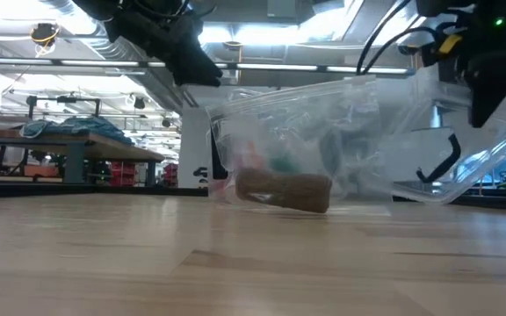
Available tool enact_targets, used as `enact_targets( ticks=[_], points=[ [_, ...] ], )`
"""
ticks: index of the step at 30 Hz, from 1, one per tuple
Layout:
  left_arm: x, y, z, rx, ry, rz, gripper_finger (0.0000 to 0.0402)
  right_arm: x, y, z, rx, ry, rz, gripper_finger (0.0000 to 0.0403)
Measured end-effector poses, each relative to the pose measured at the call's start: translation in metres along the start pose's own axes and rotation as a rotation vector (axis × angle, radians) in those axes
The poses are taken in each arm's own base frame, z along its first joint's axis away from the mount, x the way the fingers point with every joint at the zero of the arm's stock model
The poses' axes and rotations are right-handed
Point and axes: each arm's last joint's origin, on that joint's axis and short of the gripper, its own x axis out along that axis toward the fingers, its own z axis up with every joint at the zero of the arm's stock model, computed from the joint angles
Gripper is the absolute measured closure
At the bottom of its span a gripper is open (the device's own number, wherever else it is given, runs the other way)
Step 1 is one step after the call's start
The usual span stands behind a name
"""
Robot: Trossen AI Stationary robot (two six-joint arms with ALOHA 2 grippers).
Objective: Roll bandage
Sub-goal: Open the transparent bin, then adjust the transparent bin
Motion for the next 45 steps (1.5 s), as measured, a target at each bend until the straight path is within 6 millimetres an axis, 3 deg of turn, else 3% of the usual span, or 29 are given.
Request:
enact_targets(
  ticks=[5,9,13,18,24,32,36,45],
  points=[
    [0.000,0.000,-0.003,-0.009,0.025,-0.004,0.0194,-0.020,-0.002,0.000,-0.029,0.062,0.168,0.0178],
    [0.000,-0.001,-0.003,-0.011,0.032,-0.006,0.0194,-0.036,-0.004,0.005,-0.095,0.008,0.221,0.0161],
    [0.000,-0.001,-0.004,-0.015,0.041,-0.007,0.0194,-0.042,-0.001,0.019,-0.187,-0.195,0.184,0.0160],
    [0.002,-0.006,-0.003,-0.005,0.041,-0.027,0.0194,-0.034,0.000,0.043,-0.293,-0.509,0.059,0.0160],
    [0.005,-0.017,-0.002,-0.002,0.044,-0.064,0.0194,-0.006,-0.030,0.074,-0.206,-0.621,-0.008,0.0159],
    [0.008,-0.030,0.003,0.024,0.008,-0.082,0.0194,0.055,-0.079,0.089,0.035,-0.814,0.178,0.0159],
    [0.008,-0.031,0.000,0.022,0.053,-0.027,0.0194,0.078,-0.088,0.089,0.069,-0.881,0.220,0.0159],
    [0.008,-0.031,-0.004,0.017,0.096,0.008,0.0194,0.105,-0.086,0.109,0.062,-0.931,0.198,0.0159]
  ],
)
